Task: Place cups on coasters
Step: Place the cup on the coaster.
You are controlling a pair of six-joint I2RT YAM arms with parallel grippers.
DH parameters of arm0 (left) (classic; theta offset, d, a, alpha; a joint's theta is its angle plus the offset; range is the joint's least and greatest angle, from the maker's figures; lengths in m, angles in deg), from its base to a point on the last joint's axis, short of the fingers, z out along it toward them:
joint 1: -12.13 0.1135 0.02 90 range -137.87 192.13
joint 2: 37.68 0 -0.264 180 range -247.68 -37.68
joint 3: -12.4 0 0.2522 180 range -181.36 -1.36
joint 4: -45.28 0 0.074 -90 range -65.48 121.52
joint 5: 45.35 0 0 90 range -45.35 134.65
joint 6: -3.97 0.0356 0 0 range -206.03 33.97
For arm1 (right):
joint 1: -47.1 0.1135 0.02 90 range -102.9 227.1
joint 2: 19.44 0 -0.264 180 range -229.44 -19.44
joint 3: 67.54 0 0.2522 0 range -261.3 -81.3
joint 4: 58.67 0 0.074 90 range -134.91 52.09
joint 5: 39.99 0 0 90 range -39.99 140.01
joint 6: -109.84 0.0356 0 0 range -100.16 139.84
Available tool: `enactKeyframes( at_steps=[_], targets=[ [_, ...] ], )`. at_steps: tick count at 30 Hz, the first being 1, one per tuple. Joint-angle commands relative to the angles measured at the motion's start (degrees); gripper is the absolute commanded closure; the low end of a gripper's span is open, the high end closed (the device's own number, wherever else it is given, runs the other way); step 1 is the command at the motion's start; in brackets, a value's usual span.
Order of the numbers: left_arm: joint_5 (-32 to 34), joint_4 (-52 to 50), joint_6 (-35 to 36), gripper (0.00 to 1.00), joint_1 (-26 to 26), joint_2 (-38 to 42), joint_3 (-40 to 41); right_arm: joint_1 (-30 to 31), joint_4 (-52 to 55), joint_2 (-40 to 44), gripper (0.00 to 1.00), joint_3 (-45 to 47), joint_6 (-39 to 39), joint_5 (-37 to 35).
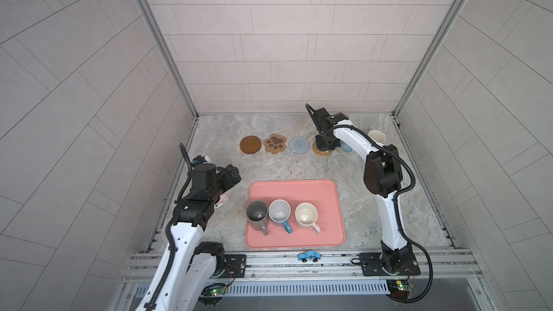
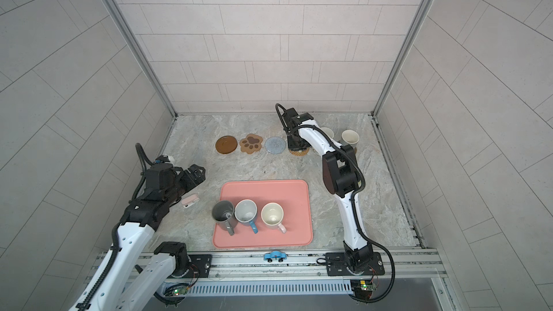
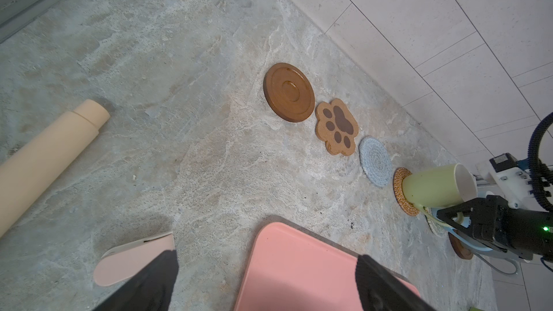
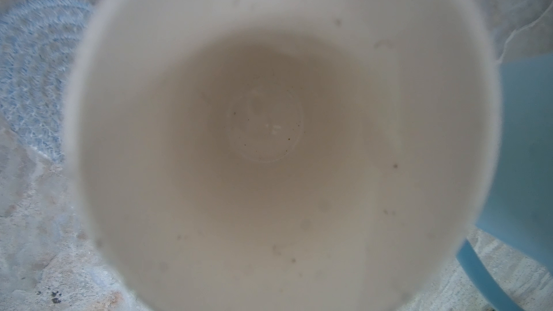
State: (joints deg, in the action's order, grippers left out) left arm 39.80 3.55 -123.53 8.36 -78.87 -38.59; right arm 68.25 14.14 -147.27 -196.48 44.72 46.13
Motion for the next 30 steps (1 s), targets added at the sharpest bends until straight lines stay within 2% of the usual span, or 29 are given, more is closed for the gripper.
enactKeyframes(
  at_steps=[1, 14, 25, 30],
  targets=[
    [0.6, -0.3, 0.2, 0.0, -0.1, 0.1, 0.3, -0.2, 1.7, 0.5, 0.79, -1.2, 0.4, -1.4],
    [0.4, -0.4, 0.1, 0.0, -0.1, 1.2, 0.8, 0.0, 0.8, 4.9, 0.62, 1.6, 1.3, -1.8],
    [0.5, -1.1, 0.0, 0.0, -0.1, 2.3, 0.9, 0.8, -1.3, 8.9, 0.6, 6.7, 2.5, -1.2],
    [0.8, -1.7, 0.1, 0.0, -0.1, 2.7, 0.3, 1.2, -2.5, 13.9, 0.6, 10.1, 2.9, -1.5]
  ],
)
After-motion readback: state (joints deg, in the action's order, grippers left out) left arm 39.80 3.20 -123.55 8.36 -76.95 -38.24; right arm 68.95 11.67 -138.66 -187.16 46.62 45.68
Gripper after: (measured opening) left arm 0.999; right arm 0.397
